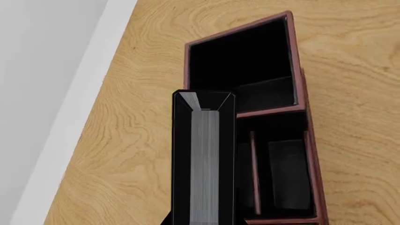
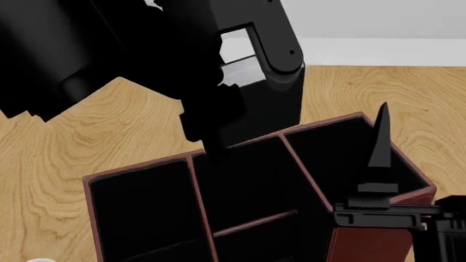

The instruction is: Pick up the book and place it in the back compartment of the caddy.

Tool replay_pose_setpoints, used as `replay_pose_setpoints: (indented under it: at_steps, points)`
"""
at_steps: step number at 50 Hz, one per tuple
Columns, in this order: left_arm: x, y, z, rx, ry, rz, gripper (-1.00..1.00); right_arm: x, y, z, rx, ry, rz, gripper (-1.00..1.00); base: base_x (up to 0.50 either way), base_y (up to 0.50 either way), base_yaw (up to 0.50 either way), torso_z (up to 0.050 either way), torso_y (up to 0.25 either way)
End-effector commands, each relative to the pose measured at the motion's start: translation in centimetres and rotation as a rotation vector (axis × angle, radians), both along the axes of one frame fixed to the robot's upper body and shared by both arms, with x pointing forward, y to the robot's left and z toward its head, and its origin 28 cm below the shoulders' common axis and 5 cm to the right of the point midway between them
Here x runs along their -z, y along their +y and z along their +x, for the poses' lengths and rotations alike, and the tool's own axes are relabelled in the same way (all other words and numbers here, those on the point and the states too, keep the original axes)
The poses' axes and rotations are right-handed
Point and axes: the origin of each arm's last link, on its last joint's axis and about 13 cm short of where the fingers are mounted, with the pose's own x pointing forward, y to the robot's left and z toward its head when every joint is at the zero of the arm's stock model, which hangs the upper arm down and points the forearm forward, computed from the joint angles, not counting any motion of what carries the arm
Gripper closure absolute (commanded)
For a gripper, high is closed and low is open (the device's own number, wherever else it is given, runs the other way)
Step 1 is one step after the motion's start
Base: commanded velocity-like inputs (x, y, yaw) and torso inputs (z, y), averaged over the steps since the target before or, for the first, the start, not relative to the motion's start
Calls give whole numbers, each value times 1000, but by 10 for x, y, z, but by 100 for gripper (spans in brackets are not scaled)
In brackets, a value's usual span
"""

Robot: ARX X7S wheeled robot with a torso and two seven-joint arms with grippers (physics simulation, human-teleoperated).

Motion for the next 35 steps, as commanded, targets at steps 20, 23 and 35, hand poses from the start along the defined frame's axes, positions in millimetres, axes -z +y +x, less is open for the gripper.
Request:
replay_pose_setpoints:
  at_steps: [20, 23, 35]
  points:
    - [28, -7, -13, -13, 7, 5, 100, -1, -3, -6, -13, -22, 19, -100, 0, 0, 0, 1, 2]
    - [30, -6, -16, -10, 14, 9, 100, -1, -3, -6, -16, -22, 19, -100, 0, 0, 0, 0, 0]
    - [40, -5, -19, -10, 33, 16, 100, -1, -1, -5, -24, -22, 17, -100, 0, 0, 0, 0, 2]
